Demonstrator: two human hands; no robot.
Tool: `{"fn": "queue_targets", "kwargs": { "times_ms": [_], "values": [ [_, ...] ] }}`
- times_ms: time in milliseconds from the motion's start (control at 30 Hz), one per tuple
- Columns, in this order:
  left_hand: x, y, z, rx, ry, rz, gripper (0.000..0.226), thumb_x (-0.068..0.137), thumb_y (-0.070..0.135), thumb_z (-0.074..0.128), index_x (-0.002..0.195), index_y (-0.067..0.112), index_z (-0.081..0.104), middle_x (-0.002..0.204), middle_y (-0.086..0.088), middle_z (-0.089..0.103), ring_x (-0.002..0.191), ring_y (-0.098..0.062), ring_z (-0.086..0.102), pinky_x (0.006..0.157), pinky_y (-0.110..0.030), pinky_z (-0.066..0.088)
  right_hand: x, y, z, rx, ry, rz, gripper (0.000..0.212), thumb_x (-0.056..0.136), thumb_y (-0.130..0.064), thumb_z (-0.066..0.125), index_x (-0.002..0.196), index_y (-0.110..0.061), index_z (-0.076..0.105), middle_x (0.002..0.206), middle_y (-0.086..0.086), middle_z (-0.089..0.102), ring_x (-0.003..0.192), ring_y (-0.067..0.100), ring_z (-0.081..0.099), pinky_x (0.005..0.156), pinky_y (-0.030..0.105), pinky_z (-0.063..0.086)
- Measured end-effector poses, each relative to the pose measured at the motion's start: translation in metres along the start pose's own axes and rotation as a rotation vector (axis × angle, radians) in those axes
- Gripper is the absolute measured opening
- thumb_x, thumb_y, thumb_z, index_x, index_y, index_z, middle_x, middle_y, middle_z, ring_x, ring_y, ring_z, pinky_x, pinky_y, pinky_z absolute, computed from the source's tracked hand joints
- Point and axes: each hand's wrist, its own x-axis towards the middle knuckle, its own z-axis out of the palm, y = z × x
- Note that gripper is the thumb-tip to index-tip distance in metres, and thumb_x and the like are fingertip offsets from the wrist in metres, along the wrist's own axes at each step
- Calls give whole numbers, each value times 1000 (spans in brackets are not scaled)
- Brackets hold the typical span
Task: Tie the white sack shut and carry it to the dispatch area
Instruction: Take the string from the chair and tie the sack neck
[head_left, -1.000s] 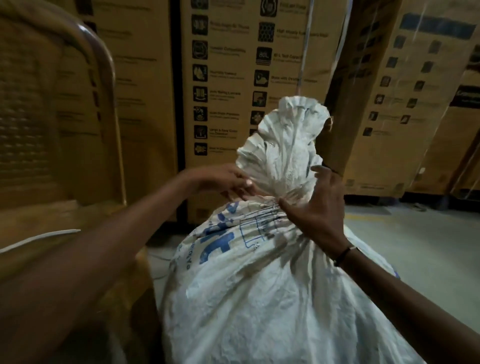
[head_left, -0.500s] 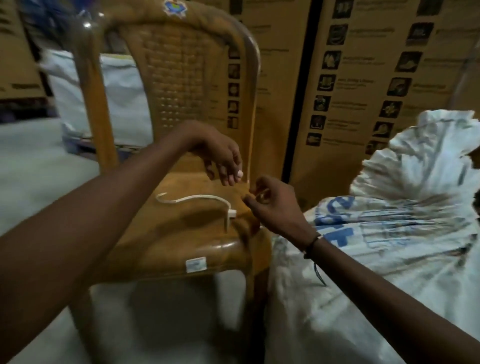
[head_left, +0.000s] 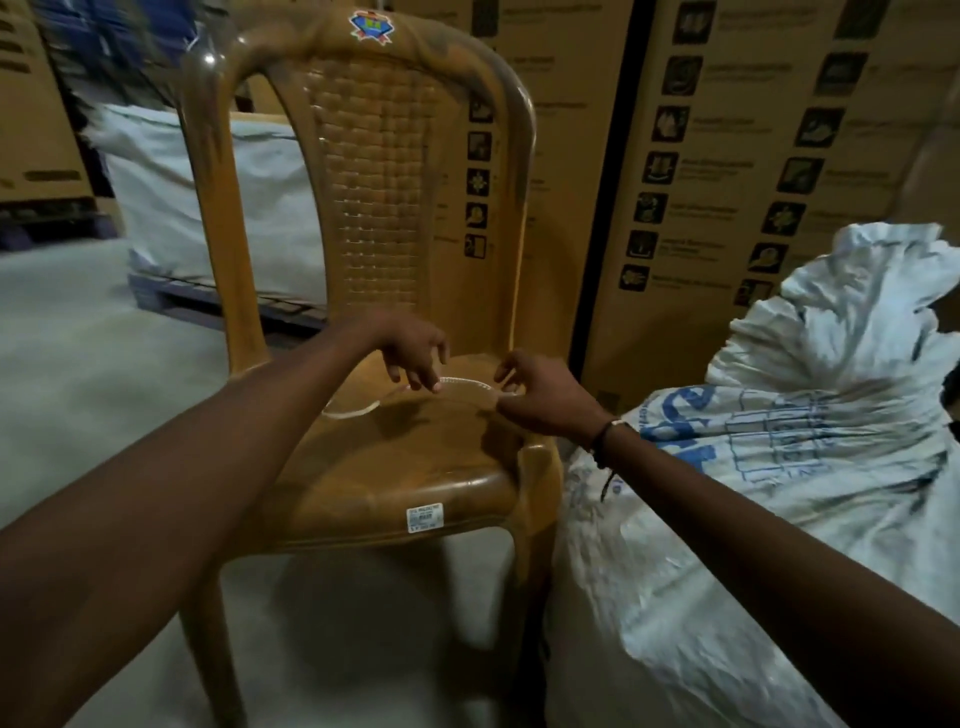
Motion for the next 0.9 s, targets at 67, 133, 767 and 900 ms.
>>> {"fn": "queue_targets", "kwargs": {
  "times_ms": [67,133,767,900],
  "values": [
    [7,8,3,31,48,48,54,97,21,75,144,16,50,105,-1,66,93,-15,69,69,-28,58,-13,8,-25,-2,60,-30,32,96,-15,75,125,-7,66,114,4,68,100,19,67,64,8,47],
    [12,23,4,68,90,144,37,99,23,72,133,14,61,105,-2,66,89,-15,66,64,-26,54,-28,18,-53,-17,116,-44,30,98,-19,75,124,-6,67,111,1,67,92,10,63,67,8,43],
    [36,350,52,-713,104,738,28,112,24,46,103,10,68,93,-6,70,70,-15,60,54,-24,45,-223,162,-264,195,772,405,33,98,-11,49,123,-7,71,81,6,69,65,8,61,61,22,47],
    [67,386,70,-969,184,677,31,109,21,51,81,13,61,78,-4,62,70,-20,59,59,-23,45,-246,193,-271,358,945,483,37,88,-16,53,119,-6,71,81,6,64,69,16,50,63,30,39]
  ]
}}
